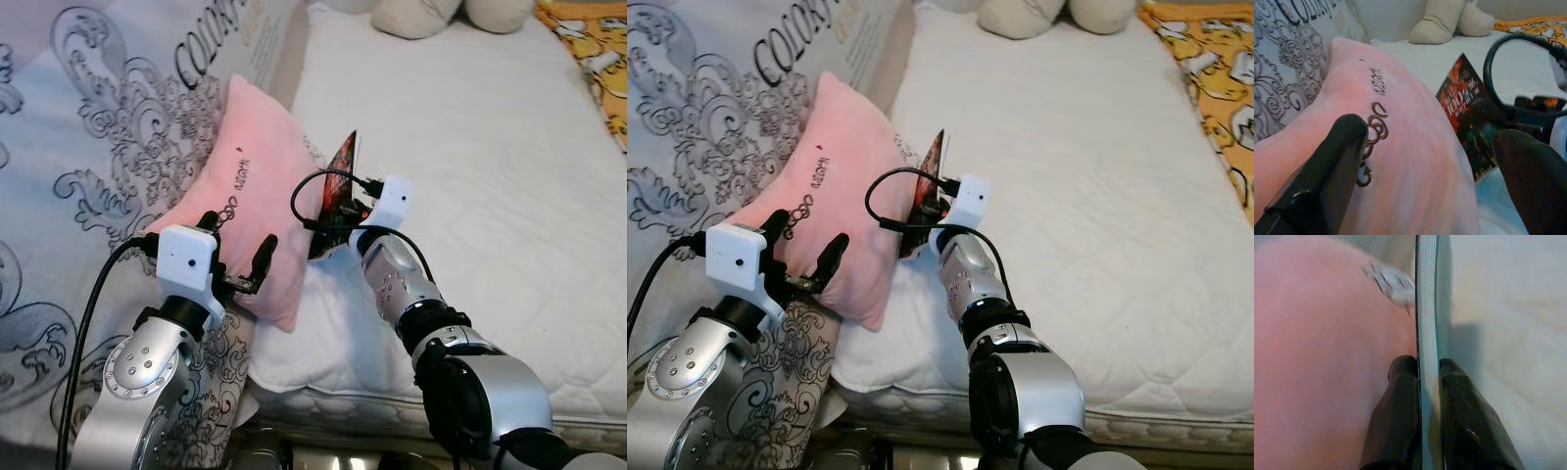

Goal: Clean up the room

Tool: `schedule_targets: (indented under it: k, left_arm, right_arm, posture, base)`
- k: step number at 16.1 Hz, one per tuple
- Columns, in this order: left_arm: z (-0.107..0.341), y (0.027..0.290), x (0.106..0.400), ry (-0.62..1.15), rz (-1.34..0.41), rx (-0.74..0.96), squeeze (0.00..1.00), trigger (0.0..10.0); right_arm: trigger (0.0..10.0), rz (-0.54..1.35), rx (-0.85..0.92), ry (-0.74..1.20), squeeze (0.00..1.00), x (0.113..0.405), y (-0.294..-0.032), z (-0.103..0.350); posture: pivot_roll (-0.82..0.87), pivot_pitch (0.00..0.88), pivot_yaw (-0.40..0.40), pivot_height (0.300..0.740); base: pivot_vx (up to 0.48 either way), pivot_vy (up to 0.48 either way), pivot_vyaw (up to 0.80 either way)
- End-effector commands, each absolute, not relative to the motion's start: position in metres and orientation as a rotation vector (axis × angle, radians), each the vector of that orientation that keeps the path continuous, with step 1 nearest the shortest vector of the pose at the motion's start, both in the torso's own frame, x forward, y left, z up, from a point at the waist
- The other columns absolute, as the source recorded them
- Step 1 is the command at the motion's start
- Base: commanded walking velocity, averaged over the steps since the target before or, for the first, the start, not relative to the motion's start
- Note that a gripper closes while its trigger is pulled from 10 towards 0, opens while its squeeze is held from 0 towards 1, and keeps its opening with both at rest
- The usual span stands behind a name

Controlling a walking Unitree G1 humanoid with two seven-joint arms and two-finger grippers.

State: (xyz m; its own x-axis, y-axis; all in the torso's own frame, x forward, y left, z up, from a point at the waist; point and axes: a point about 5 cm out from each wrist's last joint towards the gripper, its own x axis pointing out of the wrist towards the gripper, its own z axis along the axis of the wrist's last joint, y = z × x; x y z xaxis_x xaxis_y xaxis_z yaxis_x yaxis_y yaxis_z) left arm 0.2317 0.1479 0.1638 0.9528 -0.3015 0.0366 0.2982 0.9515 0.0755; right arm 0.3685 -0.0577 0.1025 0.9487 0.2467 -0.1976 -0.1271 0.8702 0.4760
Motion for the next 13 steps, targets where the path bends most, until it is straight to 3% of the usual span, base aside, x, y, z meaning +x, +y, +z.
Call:
schedule_targets:
  k: [1,4,6,7,8,13]
  left_arm:
    - [0.167,0.146,0.229,-0.046,-0.321,0.070,0.00,10.0]
    - [0.165,0.143,0.231,-0.024,-0.338,0.057,0.00,10.0]
    - [0.166,0.140,0.234,-0.028,-0.349,0.054,0.00,10.0]
    - [0.166,0.139,0.236,-0.028,-0.352,0.053,0.00,10.0]
    - [0.166,0.138,0.238,-0.028,-0.354,0.049,0.00,10.0]
    - [0.166,0.125,0.255,-0.057,-0.368,0.013,0.00,10.0]
  right_arm:
    - [10.0,0.206,0.485,0.335,0.00,0.354,-0.042,0.083]
    - [10.0,0.077,0.377,0.501,0.00,0.332,-0.084,0.034]
    - [10.0,0.030,0.391,0.553,0.00,0.324,-0.095,0.022]
    - [10.0,0.015,0.383,0.566,0.76,0.322,-0.099,0.019]
    - [10.0,0.034,0.349,0.552,1.00,0.324,-0.102,0.021]
    - [10.0,0.105,0.159,0.426,1.00,0.340,-0.114,0.042]
  posture:
    - [0.28,0.171,0.072,0.740]
    - [0.26,0.157,0.078,0.740]
    - [0.25,0.148,0.081,0.740]
    - [0.25,0.140,0.082,0.740]
    - [0.24,0.132,0.083,0.740]
    - [0.18,0.069,0.062,0.740]
  base:
    - [0.000,0.000,0.00]
    - [0.000,0.000,0.00]
    - [0.000,0.000,0.00]
    - [0.000,0.000,0.00]
    - [0.000,0.000,0.00]
    - [0.000,0.000,0.00]
